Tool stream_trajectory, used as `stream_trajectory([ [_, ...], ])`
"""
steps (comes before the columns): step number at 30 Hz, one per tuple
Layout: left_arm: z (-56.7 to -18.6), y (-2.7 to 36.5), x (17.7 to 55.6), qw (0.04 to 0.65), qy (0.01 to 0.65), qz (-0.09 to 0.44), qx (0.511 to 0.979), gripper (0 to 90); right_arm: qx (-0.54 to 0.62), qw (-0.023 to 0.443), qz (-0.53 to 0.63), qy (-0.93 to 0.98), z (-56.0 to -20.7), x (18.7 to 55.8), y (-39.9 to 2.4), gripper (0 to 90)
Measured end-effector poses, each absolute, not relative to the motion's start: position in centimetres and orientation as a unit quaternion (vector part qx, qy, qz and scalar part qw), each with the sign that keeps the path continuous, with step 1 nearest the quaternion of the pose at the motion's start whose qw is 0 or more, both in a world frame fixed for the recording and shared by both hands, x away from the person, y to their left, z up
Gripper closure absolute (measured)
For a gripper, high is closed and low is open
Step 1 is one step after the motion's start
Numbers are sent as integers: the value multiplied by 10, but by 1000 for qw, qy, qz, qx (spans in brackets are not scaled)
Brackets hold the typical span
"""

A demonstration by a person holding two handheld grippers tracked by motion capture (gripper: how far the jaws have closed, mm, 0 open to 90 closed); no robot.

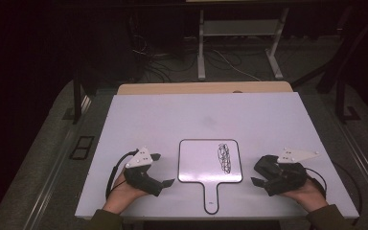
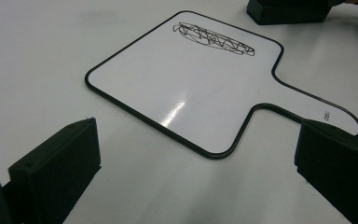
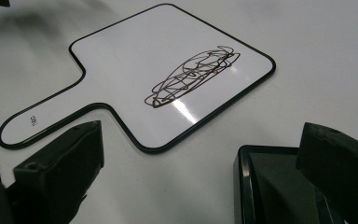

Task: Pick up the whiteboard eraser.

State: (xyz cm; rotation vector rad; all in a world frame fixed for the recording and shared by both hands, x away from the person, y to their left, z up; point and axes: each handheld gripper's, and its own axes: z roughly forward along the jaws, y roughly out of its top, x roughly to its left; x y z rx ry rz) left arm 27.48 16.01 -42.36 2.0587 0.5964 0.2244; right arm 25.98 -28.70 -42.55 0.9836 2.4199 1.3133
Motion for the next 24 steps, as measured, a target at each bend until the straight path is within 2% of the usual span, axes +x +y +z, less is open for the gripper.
stream_trajectory([
  [24,-425,159,274,470,246,89,843,0,331,111,442,826,-415,261,-290,0],
])
